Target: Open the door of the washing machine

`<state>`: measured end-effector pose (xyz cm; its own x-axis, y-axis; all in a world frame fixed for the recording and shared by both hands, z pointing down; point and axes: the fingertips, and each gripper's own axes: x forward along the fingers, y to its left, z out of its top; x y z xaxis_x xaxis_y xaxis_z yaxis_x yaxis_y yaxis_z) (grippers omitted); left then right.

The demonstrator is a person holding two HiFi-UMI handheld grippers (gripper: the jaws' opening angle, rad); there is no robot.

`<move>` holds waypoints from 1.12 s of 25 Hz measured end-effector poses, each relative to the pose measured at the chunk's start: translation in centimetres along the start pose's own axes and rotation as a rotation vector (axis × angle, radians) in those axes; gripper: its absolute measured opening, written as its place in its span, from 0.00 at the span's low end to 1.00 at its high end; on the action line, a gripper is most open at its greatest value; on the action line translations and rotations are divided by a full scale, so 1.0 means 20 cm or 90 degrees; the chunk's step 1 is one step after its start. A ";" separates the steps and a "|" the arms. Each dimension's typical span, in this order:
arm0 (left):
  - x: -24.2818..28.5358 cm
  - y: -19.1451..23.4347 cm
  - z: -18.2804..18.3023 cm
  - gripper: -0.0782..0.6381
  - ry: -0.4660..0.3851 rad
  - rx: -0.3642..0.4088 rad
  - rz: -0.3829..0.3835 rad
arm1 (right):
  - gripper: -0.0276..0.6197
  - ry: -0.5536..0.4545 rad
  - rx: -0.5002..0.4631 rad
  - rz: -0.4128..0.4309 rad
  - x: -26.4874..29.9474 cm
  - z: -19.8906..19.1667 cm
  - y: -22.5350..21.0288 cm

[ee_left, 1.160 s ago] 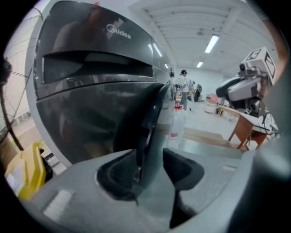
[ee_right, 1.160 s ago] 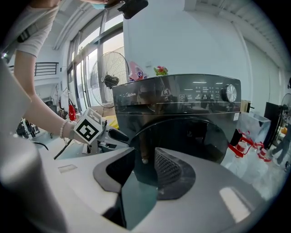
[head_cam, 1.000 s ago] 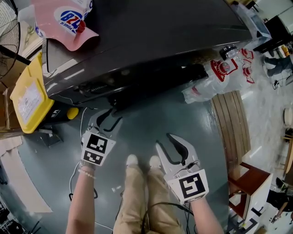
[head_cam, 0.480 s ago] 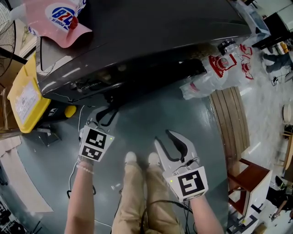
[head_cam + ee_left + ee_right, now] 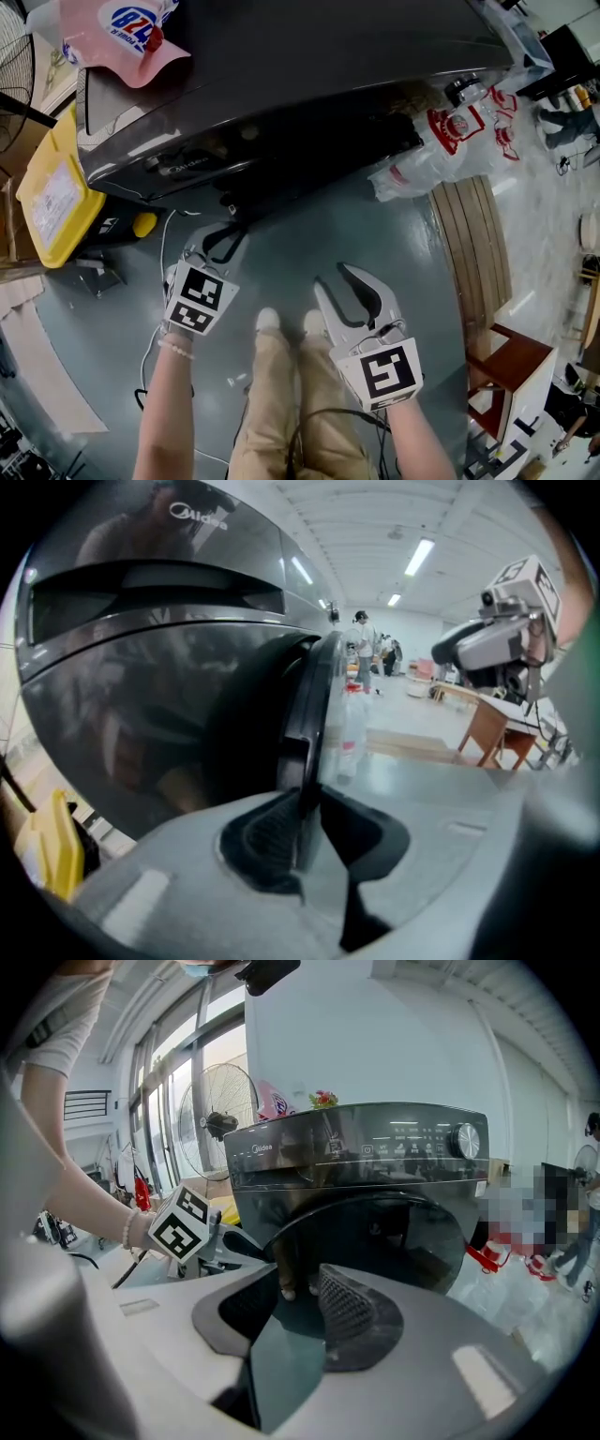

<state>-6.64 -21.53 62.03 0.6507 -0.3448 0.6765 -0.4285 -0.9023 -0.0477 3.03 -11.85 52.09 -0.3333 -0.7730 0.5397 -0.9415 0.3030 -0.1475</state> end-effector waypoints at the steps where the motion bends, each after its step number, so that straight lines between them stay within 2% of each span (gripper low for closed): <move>1: 0.00 -0.02 0.00 0.20 0.001 -0.002 -0.002 | 0.23 0.000 0.002 -0.001 0.00 0.00 0.00; 8: -0.02 -0.14 -0.02 0.19 0.012 -0.009 -0.014 | 0.24 -0.020 -0.012 0.004 -0.03 0.00 0.01; 13: -0.04 -0.28 -0.05 0.19 0.015 -0.004 -0.036 | 0.29 -0.020 0.024 0.004 -0.05 -0.03 0.01; 20: -0.05 -0.45 -0.06 0.19 0.020 0.011 -0.067 | 0.30 -0.026 0.083 -0.012 -0.07 -0.05 -0.01; 25: -0.05 -0.56 -0.06 0.19 0.014 -0.027 -0.098 | 0.30 -0.025 0.092 -0.024 -0.08 -0.07 -0.02; 28: -0.05 -0.63 -0.06 0.19 0.017 -0.032 -0.118 | 0.30 -0.025 0.101 -0.031 -0.08 -0.08 -0.02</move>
<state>-2.63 -9.61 62.79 0.7052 -0.1666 0.6892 -0.3339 -0.9355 0.1156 3.98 -9.85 52.54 -0.2860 -0.8067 0.5172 -0.9516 0.1755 -0.2524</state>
